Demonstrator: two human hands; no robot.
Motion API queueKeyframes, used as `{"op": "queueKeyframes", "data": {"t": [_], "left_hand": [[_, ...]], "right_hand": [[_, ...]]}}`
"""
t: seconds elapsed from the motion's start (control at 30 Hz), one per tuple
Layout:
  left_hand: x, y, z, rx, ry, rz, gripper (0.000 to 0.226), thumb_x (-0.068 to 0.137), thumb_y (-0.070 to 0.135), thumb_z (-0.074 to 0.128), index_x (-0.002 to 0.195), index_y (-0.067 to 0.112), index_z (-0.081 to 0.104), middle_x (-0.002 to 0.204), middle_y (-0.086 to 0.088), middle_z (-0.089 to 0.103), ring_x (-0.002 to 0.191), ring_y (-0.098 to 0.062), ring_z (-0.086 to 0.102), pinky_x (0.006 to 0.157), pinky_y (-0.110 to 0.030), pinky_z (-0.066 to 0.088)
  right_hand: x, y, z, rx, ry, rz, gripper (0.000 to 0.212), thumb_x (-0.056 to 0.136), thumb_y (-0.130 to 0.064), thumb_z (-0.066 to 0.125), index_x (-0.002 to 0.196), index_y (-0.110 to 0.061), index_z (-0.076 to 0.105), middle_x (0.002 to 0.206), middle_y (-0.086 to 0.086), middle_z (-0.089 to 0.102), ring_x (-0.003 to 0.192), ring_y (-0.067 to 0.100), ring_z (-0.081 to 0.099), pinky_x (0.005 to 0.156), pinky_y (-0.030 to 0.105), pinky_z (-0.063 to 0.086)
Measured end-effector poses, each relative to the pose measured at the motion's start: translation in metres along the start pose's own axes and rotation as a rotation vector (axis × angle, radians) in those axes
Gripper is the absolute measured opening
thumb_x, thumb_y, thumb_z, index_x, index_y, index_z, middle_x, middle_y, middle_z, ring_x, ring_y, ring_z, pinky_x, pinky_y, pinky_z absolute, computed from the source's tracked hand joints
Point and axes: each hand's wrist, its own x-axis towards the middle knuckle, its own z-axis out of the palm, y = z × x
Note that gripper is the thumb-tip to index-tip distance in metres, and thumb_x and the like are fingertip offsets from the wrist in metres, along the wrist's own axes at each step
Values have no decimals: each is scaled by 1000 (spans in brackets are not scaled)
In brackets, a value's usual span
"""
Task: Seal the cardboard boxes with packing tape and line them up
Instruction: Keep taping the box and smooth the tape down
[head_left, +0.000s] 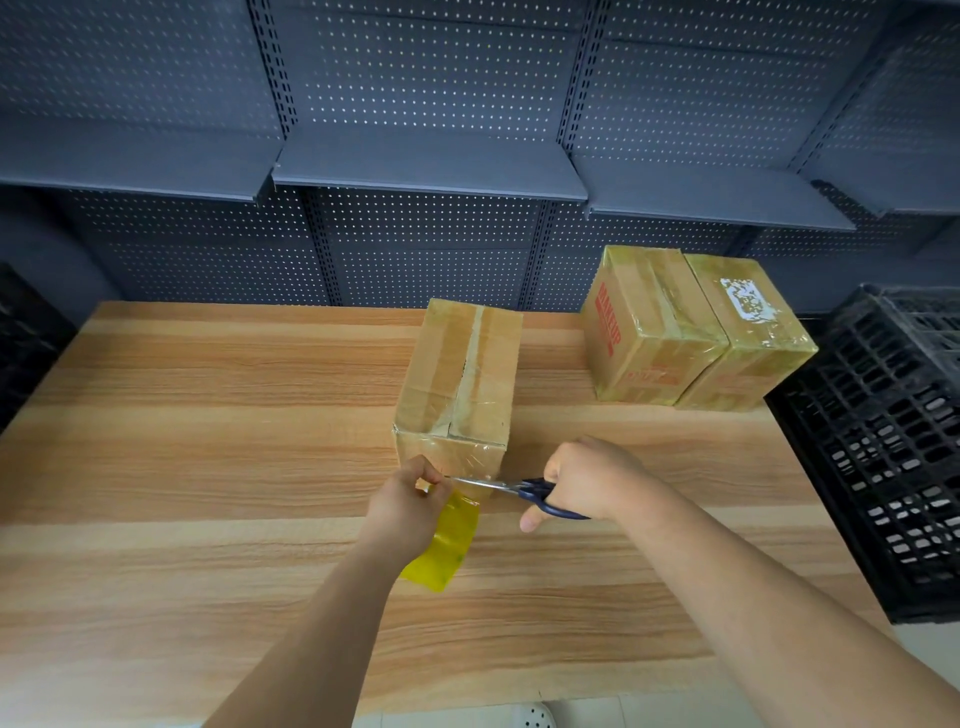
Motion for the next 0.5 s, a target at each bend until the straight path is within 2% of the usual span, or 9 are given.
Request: {"op": "queueKeyframes", "data": {"t": [0.1, 0.23, 0.4, 0.5], "left_hand": [[0, 1, -1, 75, -13, 37, 17, 94, 30, 58, 79, 26, 52, 69, 3, 54, 55, -14, 44, 41, -19, 31], [1, 1, 1, 103, -34, 48, 18, 93, 30, 59, 77, 27, 51, 67, 3, 52, 55, -14, 43, 42, -19, 30], [5, -2, -8, 122, -45, 4, 14, 95, 32, 55, 84, 24, 52, 78, -1, 58, 61, -17, 48, 48, -24, 35], [8, -2, -13, 81, -42, -1, 11, 95, 30, 55, 88, 22, 54, 74, -1, 55, 57, -18, 45, 48, -25, 33]], "right_hand": [[-1, 5, -1, -45, 0, 8, 67, 51, -82, 73, 63, -17, 57, 59, -3, 48, 56, 19, 44, 51, 25, 30], [-4, 13, -3, -51, -61, 3, 68, 53, -82, 72, 71, -18, 63, 66, -4, 54, 62, 18, 50, 55, 27, 34], [-11, 25, -2, -26, -171, -35, 73, 53, -84, 69, 92, -22, 61, 92, -5, 64, 86, 18, 60, 71, 31, 46], [-16, 27, 2, -57, -186, -78, 73, 57, -81, 69, 94, -20, 58, 93, -5, 62, 85, 17, 58, 67, 28, 40]]}}
